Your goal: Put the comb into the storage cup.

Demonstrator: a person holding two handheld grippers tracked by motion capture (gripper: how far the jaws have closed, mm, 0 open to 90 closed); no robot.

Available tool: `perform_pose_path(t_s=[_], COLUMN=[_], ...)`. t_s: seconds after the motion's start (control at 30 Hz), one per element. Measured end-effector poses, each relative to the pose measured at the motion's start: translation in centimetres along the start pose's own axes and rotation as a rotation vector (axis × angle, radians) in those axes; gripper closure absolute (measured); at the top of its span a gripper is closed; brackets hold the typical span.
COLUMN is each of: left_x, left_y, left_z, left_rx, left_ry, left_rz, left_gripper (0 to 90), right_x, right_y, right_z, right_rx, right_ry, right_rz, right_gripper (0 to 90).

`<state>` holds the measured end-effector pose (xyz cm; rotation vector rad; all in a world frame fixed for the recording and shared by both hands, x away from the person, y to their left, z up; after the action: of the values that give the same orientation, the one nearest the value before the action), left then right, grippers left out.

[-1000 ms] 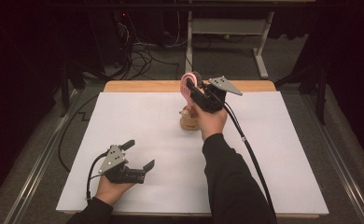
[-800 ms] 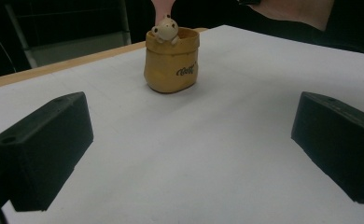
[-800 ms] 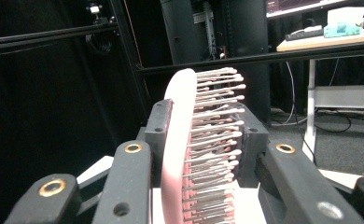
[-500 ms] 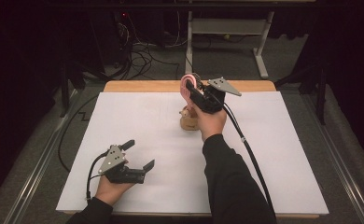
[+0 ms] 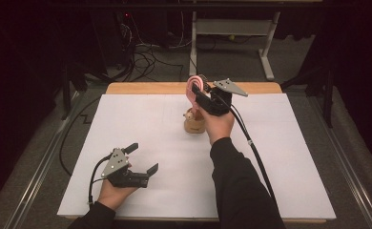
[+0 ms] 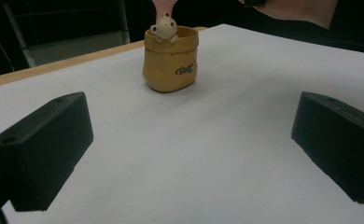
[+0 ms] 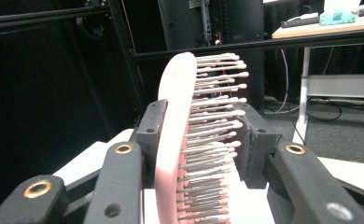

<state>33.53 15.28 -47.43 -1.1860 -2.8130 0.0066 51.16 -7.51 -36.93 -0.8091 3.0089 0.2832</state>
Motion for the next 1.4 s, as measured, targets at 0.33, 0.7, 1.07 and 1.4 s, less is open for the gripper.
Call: perform_pose_path(t_s=[0.33,0.7,1.07,1.4], left_x=[-0.1,-0.1,0.0,0.0], left_y=[-0.1,-0.1,-0.1,-0.1], left_z=[0.0,0.0,-0.1,-0.1], left_rx=[0.002,0.000,-0.003,-0.005], left_ry=[0.002,0.003,-0.004,-0.004], left_rz=[0.007,0.011,0.008,0.005], left_gripper=[0.0,0.0,0.0,0.0], right_x=[0.4,0.7,1.2,1.6], right_y=[-0.4,-1.1,-2.1,-3.1], right_z=[-0.4,-0.5,0.0,0.0], right_rx=[0.030,0.042,0.045,0.036], right_ry=[0.021,0.045,0.061,0.075], right_rz=[0.011,0.026,0.057,0.077], right_gripper=[56.9,51.8,47.9,43.1])
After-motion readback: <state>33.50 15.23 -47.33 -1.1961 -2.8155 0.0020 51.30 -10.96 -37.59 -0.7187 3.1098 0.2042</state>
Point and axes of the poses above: each handheld gripper's, and its own axes: x roughly backward along the jaws, z roughly out of its underside, y roughly to its left, the point moved 6 cm from there along -x, roughly forward along the jaws, and after that the axes turned 12 degrees about -y, right-handed, at the moved point
